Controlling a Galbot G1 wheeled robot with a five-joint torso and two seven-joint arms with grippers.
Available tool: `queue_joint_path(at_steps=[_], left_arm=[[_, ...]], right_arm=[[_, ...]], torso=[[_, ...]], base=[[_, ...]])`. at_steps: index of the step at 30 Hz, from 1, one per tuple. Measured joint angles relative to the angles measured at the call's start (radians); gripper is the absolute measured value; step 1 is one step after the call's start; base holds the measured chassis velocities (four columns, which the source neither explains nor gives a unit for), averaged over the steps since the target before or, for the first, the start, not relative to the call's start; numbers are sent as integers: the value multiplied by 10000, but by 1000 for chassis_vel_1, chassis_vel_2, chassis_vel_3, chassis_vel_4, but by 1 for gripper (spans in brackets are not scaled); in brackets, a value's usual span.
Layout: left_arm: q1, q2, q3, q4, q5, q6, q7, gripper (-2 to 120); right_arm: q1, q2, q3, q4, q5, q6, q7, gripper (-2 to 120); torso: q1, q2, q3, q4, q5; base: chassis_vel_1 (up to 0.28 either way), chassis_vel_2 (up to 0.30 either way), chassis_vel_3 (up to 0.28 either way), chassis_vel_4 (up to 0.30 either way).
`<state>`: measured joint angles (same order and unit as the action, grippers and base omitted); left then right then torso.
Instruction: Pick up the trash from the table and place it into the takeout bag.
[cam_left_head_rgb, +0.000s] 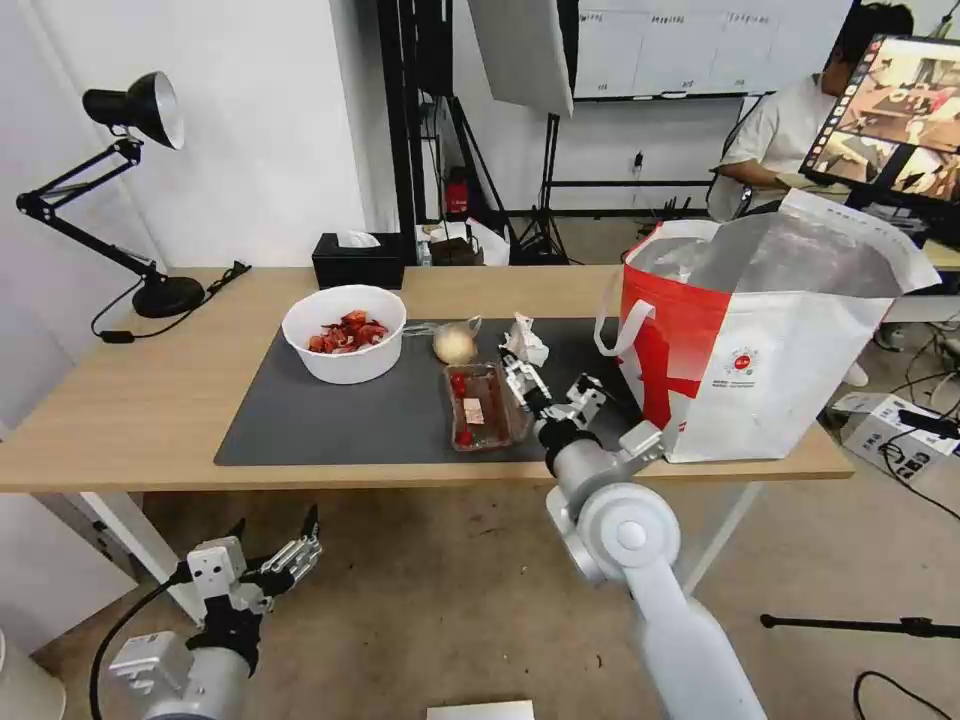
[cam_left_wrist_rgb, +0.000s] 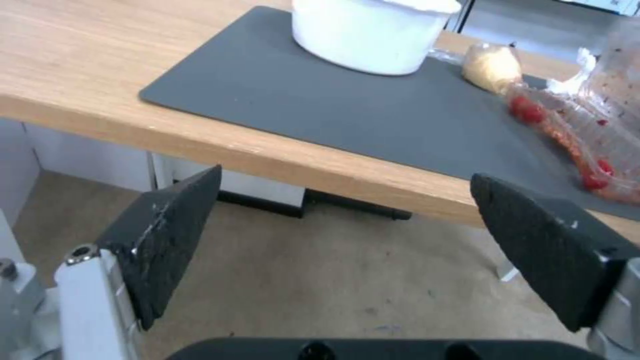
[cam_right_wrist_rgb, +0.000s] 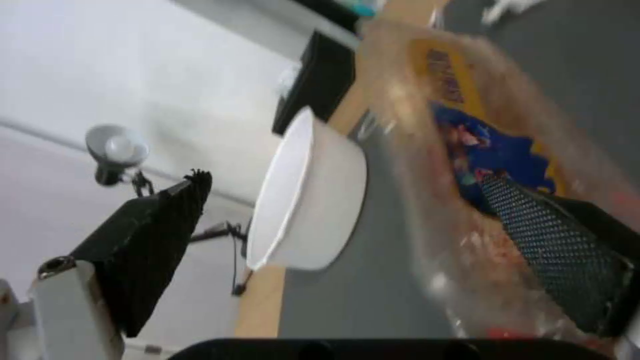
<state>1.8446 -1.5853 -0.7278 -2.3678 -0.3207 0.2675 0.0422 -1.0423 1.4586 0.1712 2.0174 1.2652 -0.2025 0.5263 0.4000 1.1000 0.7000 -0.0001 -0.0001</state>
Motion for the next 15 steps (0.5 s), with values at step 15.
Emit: queue_joint_path(at_steps=[15], left_arm=[[259,-19,-197,-230,-63,-49,2,100]], right_arm=[[999,786,-411,-1500,1348,-813,761,100]], torso=[[0,0,0,1,1]], base=[[0,0,0,0]])
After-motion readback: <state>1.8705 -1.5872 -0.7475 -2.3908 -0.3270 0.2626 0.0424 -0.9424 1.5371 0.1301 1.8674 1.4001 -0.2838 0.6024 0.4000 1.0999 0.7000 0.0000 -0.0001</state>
